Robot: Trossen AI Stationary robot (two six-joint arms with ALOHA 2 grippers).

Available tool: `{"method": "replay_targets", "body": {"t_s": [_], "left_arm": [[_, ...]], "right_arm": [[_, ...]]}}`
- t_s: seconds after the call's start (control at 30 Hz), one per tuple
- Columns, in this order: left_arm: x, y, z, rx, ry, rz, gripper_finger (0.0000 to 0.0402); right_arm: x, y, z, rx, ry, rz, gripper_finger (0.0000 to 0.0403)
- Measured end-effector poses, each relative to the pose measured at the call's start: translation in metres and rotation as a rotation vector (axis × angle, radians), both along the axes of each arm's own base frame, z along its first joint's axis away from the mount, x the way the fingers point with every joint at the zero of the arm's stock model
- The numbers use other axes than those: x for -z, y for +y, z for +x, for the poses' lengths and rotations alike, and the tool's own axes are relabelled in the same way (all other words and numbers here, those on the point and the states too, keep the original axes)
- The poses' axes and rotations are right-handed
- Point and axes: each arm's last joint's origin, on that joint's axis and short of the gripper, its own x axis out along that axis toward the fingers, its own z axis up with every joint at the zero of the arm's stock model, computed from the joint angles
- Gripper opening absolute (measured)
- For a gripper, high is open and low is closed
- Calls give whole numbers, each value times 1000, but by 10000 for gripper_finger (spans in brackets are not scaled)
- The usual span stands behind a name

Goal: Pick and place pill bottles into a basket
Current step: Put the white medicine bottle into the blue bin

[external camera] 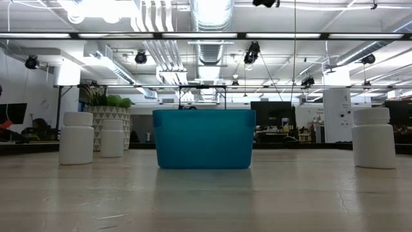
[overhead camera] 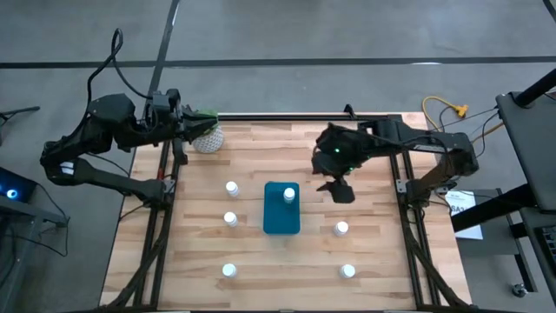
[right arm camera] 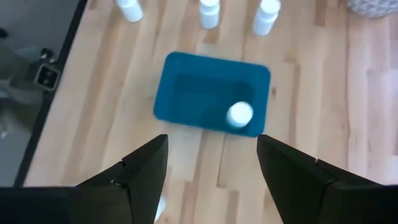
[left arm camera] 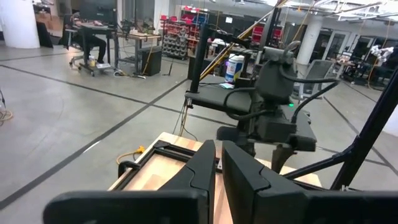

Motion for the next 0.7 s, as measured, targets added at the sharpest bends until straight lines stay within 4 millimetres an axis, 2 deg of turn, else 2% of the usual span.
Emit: {"method": "replay_targets", "body": {"t_s": [0.4, 0.7], "left_arm": [[3, 0, 9, 3, 25, -1, 11], [4, 0, 11, 4, 31, -2, 11]], "right_arm": [[13, 35, -15, -108, 130, 1, 230], [55, 48, -37, -82, 223, 33, 228]]}}
